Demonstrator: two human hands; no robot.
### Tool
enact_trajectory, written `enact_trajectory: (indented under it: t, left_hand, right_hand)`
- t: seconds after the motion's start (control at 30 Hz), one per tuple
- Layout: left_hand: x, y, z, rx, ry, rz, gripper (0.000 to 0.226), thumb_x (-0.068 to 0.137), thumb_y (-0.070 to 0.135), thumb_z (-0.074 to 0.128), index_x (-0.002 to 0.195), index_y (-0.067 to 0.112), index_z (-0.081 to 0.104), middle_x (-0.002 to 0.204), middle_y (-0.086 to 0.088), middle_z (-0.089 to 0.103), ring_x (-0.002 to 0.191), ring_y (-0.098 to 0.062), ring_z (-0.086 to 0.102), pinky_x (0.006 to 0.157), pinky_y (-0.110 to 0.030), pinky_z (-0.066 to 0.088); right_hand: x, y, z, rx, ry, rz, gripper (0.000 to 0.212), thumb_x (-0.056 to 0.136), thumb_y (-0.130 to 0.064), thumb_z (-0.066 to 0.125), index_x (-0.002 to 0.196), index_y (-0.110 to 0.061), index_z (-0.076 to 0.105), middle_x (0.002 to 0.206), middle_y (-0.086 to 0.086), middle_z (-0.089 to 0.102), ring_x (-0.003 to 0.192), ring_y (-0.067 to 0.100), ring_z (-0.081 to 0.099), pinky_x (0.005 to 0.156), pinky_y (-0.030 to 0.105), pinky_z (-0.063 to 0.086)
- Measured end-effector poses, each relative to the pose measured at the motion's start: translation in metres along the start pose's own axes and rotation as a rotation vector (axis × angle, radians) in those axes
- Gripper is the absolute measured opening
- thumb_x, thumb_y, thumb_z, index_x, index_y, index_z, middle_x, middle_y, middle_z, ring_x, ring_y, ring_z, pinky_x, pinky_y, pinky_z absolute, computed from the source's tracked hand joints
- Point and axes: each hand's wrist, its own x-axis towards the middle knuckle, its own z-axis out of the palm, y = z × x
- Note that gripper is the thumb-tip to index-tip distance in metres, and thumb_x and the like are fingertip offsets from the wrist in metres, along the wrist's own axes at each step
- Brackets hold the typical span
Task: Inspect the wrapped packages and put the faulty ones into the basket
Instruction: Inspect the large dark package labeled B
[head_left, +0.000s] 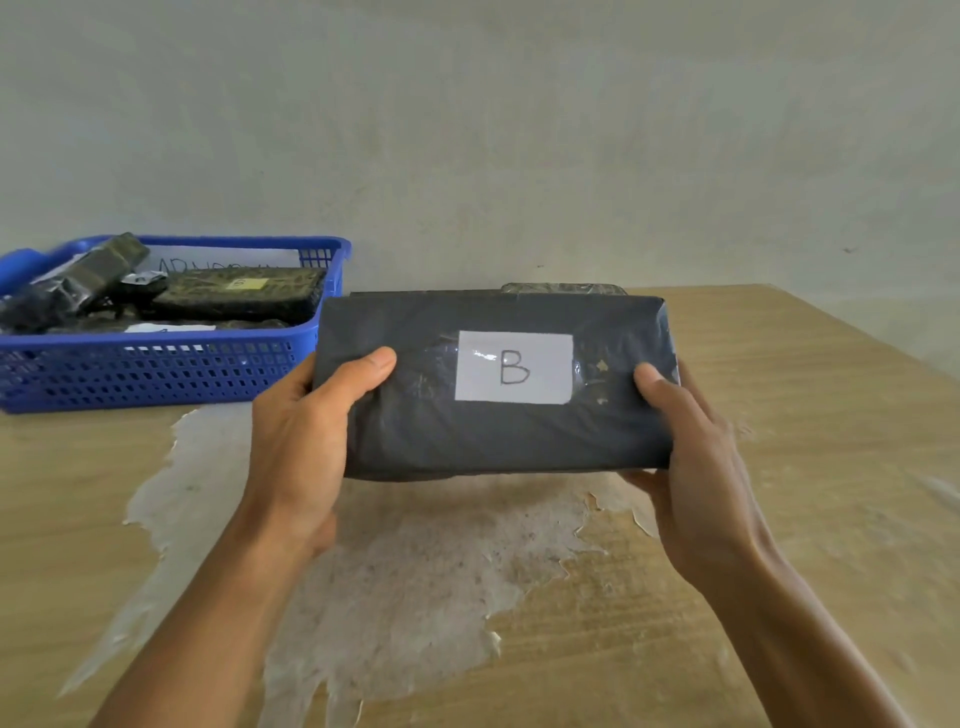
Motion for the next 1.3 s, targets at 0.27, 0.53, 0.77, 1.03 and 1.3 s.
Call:
enact_trajectory:
  t: [0.27,0.53,0.77,1.03,1.3]
  left_hand:
    - [-0.001,-0.005,-0.008,0.102,-0.269,-0.057,0.027,0.070,0.022,0.065,0.093,0.028,0.078,0.096,0.002,0.079,0.083,-0.011,0.073,0.067,-0.027,0.053]
    - [-0.002,-0.003,-0.004,0.035,-0.153,-0.055,0.023,0.088,0.005,0.059,0.090,0.019,0.077,0.085,-0.001,0.078,0.071,-0.011,0.072,0.049,-0.017,0.049]
    - [-0.004,-0.003,-0.002,0.019,-0.129,-0.038,0.021,0.090,0.005,0.058,0.089,0.018,0.074,0.078,0.004,0.076,0.065,-0.006,0.070,0.048,-0.014,0.047]
    - [-0.010,-0.015,-0.001,0.157,-0.095,0.053,0.017,0.086,0.018,0.074,0.102,0.022,0.073,0.091,0.007,0.078,0.086,-0.009,0.074,0.069,-0.023,0.054]
    - [-0.014,-0.016,0.003,0.242,-0.154,0.073,0.049,0.067,0.020,0.088,0.112,0.026,0.069,0.098,0.012,0.077,0.090,-0.004,0.073,0.070,-0.016,0.055]
  right_hand:
    - [0.005,0.004,-0.011,0.084,0.083,0.099,0.027,0.103,-0.027,0.046,0.107,-0.039,0.070,0.093,-0.018,0.076,0.080,0.000,0.071,0.067,0.034,0.055]
    - [0.003,0.009,-0.010,0.069,0.058,0.093,0.038,0.103,-0.022,0.039,0.103,-0.045,0.070,0.090,-0.018,0.075,0.084,0.003,0.069,0.073,0.039,0.056]
    - [0.002,0.010,-0.008,0.023,0.030,0.058,0.025,0.103,-0.027,0.045,0.108,-0.037,0.067,0.086,-0.018,0.074,0.081,0.001,0.068,0.076,0.039,0.057]
    - [-0.002,0.012,-0.005,0.023,0.061,0.017,0.025,0.090,-0.019,0.070,0.111,-0.033,0.067,0.088,-0.015,0.074,0.079,0.002,0.070,0.070,0.026,0.050]
    - [-0.005,0.013,-0.004,0.005,0.148,-0.032,0.057,0.068,-0.036,0.080,0.123,-0.031,0.065,0.102,-0.010,0.075,0.090,0.008,0.073,0.071,0.025,0.055]
